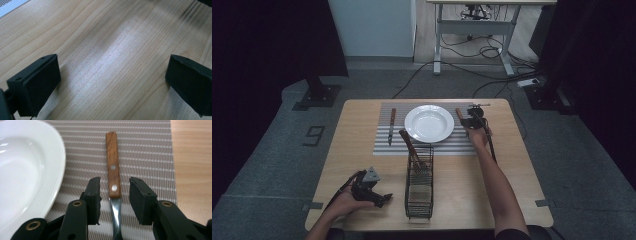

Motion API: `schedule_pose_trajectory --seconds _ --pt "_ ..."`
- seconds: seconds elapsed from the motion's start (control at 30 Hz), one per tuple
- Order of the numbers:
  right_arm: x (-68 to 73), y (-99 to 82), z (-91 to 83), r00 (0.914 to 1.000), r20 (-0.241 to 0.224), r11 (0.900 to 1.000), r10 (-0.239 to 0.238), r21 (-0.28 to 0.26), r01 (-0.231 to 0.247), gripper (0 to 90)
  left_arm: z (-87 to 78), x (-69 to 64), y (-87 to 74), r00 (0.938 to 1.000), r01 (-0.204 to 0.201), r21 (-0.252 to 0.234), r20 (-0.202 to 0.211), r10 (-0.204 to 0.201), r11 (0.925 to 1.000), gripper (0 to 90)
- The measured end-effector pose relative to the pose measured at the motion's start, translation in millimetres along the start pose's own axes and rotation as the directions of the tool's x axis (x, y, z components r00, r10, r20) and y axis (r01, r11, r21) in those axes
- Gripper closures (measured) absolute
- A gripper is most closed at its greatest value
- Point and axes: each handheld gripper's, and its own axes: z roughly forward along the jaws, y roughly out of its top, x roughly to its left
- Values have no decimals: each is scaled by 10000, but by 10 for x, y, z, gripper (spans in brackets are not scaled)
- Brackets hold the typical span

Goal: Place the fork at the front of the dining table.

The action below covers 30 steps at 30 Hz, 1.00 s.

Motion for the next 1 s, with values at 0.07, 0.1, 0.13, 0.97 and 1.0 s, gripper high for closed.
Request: schedule_pose_trajectory --seconds 0.07,0.1,0.13,0.97,1.0 --pt "-17 -29 -38 9999 -134 9993 -85 351 89 600 0 0 1 10000 -1 6 -9 1 10000 0" --pt "-28 -55 -60 9998 -162 9994 -135 316 140 603 0 -1 0 10000 -2 6 -10 2 10000 0" --pt "-38 -81 -81 9997 -201 9993 -167 338 173 603 0 -1 1 10000 -4 5 -10 4 10000 0" --pt "-36 -308 -210 9934 -1104 9961 -319 786 407 621 2 -3 3 10000 4 10 -22 -4 10000 0" --pt "-38 -310 -211 9932 -1119 9962 -309 772 397 621 2 -3 3 10000 8 11 -23 -8 10000 0"
